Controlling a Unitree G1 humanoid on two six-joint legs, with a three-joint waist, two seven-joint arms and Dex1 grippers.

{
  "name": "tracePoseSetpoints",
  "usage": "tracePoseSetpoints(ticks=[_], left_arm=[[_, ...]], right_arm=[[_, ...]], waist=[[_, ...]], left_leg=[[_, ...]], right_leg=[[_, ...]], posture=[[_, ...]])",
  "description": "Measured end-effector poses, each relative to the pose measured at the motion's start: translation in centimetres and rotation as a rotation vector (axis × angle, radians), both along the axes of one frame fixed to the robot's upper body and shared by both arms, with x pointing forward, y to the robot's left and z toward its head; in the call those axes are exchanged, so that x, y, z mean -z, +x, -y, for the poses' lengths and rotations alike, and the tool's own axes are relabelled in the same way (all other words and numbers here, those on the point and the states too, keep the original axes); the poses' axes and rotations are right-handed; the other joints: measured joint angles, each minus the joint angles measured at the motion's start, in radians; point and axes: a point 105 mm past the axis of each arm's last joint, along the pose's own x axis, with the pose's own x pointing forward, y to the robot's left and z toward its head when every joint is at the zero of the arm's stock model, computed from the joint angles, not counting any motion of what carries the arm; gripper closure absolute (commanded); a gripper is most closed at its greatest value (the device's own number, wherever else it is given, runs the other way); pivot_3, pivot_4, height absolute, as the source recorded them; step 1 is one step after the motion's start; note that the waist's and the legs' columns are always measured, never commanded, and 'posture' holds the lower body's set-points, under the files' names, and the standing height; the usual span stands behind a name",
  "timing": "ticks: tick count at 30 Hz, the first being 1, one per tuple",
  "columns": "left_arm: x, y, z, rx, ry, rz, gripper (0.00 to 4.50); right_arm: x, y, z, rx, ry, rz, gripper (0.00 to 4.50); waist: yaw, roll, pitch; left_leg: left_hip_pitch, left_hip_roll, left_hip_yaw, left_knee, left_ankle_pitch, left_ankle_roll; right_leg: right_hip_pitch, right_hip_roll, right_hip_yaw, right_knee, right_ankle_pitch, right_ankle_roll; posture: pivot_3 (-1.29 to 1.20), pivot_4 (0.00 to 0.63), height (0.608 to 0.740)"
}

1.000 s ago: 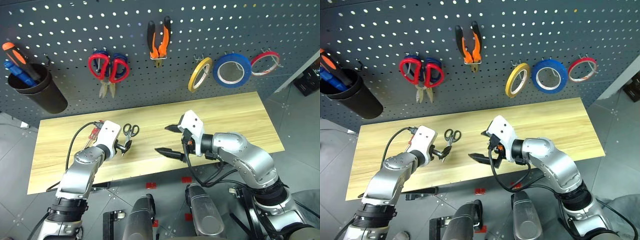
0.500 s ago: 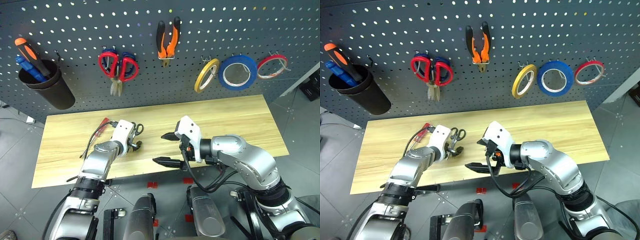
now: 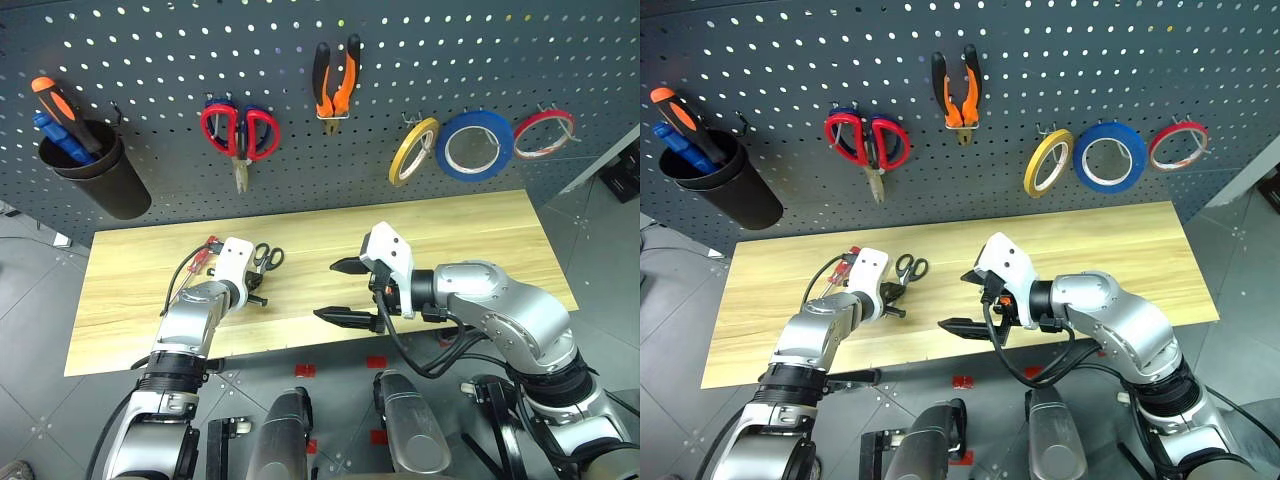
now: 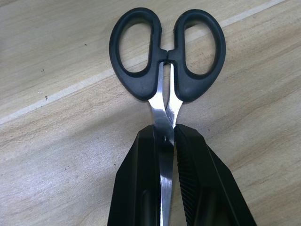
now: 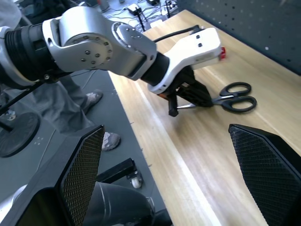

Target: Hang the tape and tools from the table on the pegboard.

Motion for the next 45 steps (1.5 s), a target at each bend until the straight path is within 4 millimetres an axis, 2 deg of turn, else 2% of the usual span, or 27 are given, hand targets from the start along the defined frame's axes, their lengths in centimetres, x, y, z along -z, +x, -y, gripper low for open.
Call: tracePoseSetpoints(ticks=[7,9,13,15,18,21,23,27,31,34,40,45], left_arm=[[0.1,-2.0,0.1,0.089,0.055,0.088,4.3],[-1.7,-2.3,0.6,0.142,0.092,0.196,4.3],[-8.1,-2.9,2.8,0.271,0.172,0.509,4.3],[-10.3,-3.7,3.8,0.332,0.217,0.636,4.3],[-12.0,-4.4,4.6,0.371,0.253,0.755,4.3],[-14.0,-5.6,4.6,0.331,0.275,0.881,4.3],[-15.5,-6.6,4.2,0.273,0.309,0.967,4.3],[-18.1,-8.3,2.9,0.115,0.334,1.081,4.3],[-19.0,-8.5,1.7,0.017,0.323,1.081,4.3],[-19.0,-7.8,1.1,-0.037,0.273,1.043,4.3],[-18.2,-5.9,2.0,0.039,0.23,0.981,4.3],[-18.5,-4.6,1.6,0.063,0.252,0.971,4.3]], right_arm=[[-0.2,0.0,0.8,0.033,-0.015,0.073,0.0],[-0.5,0.5,1.4,0.073,-0.022,0.147,0.0],[-2.0,0.7,1.7,0.098,0.047,0.284,0.0],[-2.8,0.8,1.5,0.096,0.086,0.342,0.0],[-3.8,1.1,1.2,0.102,0.143,0.394,0.0],[-5.1,1.8,1.1,0.115,0.194,0.431,0.0],[-5.7,2.2,1.5,0.129,0.208,0.459,0.0],[-5.6,2.7,1.9,0.148,0.207,0.458,0.0],[-5.5,2.8,1.9,0.15,0.209,0.459,0.0],[-5.6,3.2,1.9,0.154,0.212,0.455,0.0],[-7.2,3.6,1.1,0.136,0.244,0.488,0.0],[-8.0,3.7,0.8,0.123,0.256,0.507,0.0]], waist=[[-0.001,0.0,0.0],[0.0,0.0,0.0],[0.001,0.0,0.0],[0.0,0.0,0.0],[-0.005,0.0,0.0],[-0.006,0.0,0.0],[-0.003,-0.001,0.0],[-0.002,-0.001,0.0],[-0.001,-0.001,0.0],[-0.001,-0.001,0.0],[-0.002,-0.001,0.0],[-0.002,-0.001,0.0]], left_leg=[[-0.001,0.001,0.0,-0.001,0.001,-0.002],[-0.002,0.001,0.0,-0.001,0.001,-0.002],[-0.002,0.0,0.001,-0.001,0.001,-0.002],[-0.002,0.0,0.001,-0.002,0.001,-0.002],[-0.001,0.001,0.001,-0.002,0.001,-0.002],[-0.002,0.001,0.001,-0.002,0.001,-0.002],[-0.002,0.001,0.001,-0.002,0.001,-0.002],[-0.002,0.001,0.001,-0.002,-0.001,0.001],[-0.002,0.001,0.001,-0.001,-0.001,0.001],[-0.002,0.001,0.001,-0.001,-0.001,0.001],[-0.002,0.001,0.0,-0.001,0.001,-0.002],[-0.002,0.001,0.001,-0.001,0.001,-0.002]], right_leg=[[-0.001,0.0,0.0,-0.002,0.0,0.0],[-0.002,-0.001,0.0,-0.002,0.0,0.0],[-0.001,-0.002,0.0,-0.004,0.0,0.0],[-0.001,-0.001,0.0,-0.004,0.0,0.0],[-0.001,0.0,0.0,-0.004,0.0,0.0],[-0.001,0.0,0.0,-0.004,0.0,0.0],[-0.001,0.0,0.0,-0.005,0.0,0.0],[-0.001,0.0,0.0,-0.004,0.0,0.0],[0.0,0.0,0.0,-0.003,0.0,0.0],[0.0,0.0,-0.001,-0.003,0.0,0.0],[-0.001,0.001,-0.001,-0.004,0.0,0.0],[-0.001,0.001,-0.001,-0.003,0.0,0.0]], posture=[[-0.24,0.326,0.74],[-0.23,0.324,0.74],[-0.23,0.317,0.74],[-0.22,0.315,0.74],[-0.22,0.311,0.74],[-0.22,0.31,0.74],[-0.21,0.309,0.74],[-0.2,0.305,0.74],[-0.19,0.302,0.74],[-0.2,0.302,0.74],[-0.21,0.304,0.74],[-0.21,0.304,0.74]])
